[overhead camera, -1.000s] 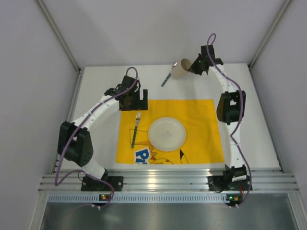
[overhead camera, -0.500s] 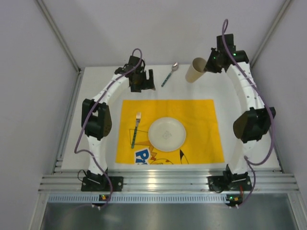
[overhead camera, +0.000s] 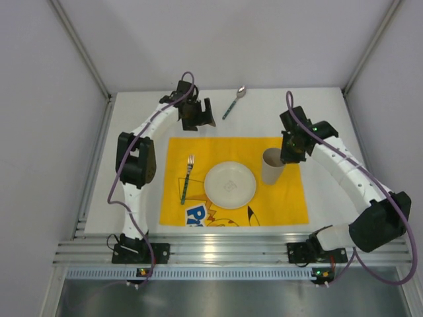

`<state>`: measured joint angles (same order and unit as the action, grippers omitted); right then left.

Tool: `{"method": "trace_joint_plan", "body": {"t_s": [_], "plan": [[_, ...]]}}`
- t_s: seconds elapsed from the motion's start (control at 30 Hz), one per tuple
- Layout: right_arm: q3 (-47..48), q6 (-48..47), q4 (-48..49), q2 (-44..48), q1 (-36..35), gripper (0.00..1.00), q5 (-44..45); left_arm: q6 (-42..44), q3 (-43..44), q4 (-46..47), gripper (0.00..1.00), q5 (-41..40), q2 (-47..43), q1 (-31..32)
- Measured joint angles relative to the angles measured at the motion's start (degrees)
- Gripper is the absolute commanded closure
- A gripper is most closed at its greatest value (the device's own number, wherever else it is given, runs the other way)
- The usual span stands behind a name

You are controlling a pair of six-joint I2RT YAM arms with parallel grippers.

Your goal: Set the dinner table for one person

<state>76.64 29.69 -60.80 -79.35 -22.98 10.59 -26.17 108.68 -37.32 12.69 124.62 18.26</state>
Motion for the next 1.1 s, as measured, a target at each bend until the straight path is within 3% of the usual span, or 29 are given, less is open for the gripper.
{"method": "trace_joint_plan", "body": {"t_s": [0.13, 0.33, 0.57, 0.7, 0.77, 0.87, 0.93, 1.1], "plan": [[-3.56, 0.94, 0.98, 0.52, -0.52, 1.0, 4.9, -0.81, -1.27, 1.31, 0.12, 1.27, -0.07, 0.17], [1.6, -0.68, 7.56, -6.93, -0.13, 1.0, 12.61, -0.96, -6.38, 1.53, 0.12, 1.62, -1.53, 0.17], [2.95, -2.1, 15.06, -16.57, 1.7, 1.0, 14.1, -0.7, -10.69, 1.64, 0.11, 1.18, -6.86, 0.17], [0.57, -1.33, 17.97, -16.83, 3.41, 1.0, 13.53, -0.39, -10.69, 1.77, 0.11, 0.83, -8.87, 0.17], [-0.63, -0.85, 19.32, -16.2, 4.2, 0.87, 12.55, -0.09, -10.64, 1.81, 0.11, 0.44, -9.03, 0.17], [-2.45, 0.15, 20.59, -15.32, 5.95, 0.41, 10.38, 0.72, -10.08, 1.62, 0.1, -0.37, -8.7, 0.37], [-2.82, 0.26, 20.11, -15.32, 7.13, 0.22, 9.11, 1.49, -7.15, 1.27, 0.09, -1.01, -7.23, 0.7], [-0.55, -0.74, 16.46, -14.93, 8.17, 0.16, 7.82, 4.74, 4.02, 3.87, 0.08, -2.93, -0.04, 2.89]]}}
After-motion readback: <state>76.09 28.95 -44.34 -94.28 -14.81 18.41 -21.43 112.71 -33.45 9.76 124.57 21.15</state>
